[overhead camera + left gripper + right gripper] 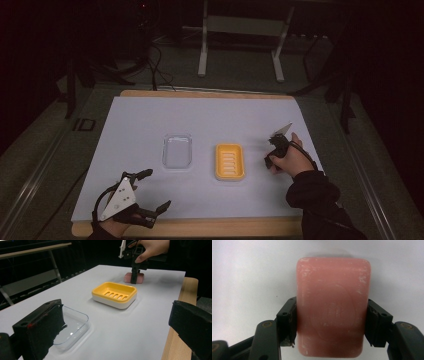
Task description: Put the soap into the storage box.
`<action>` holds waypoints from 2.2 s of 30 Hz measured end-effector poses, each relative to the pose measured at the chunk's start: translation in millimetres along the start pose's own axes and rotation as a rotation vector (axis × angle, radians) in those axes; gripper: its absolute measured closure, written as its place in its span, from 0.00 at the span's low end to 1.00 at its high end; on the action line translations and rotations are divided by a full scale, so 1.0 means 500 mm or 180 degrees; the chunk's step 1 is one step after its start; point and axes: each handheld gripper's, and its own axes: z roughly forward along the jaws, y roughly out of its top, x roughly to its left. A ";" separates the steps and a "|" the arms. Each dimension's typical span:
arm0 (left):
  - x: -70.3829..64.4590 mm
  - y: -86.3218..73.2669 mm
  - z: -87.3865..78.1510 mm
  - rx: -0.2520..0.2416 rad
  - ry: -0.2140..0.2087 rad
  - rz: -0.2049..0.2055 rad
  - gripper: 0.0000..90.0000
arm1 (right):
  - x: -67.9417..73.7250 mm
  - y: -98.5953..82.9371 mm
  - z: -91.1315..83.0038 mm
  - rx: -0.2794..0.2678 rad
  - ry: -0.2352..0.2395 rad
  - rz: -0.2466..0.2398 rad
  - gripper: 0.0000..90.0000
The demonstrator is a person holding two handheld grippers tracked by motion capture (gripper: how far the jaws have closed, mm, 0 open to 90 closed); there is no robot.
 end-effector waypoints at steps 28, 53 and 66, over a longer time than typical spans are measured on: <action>0.000 0.000 0.001 0.0002 0.0014 0.0015 0.01 | 0.045 -0.016 -0.124 -0.0266 -0.0075 0.0304 0.42; -0.001 0.001 -0.001 0.0002 0.0025 0.0026 0.01 | 0.193 -0.005 -0.188 -0.0520 0.0161 0.0225 0.42; -0.001 0.001 -0.003 -0.0008 0.0023 0.0034 0.01 | 0.271 0.012 -0.152 -0.0498 0.0300 0.0206 0.42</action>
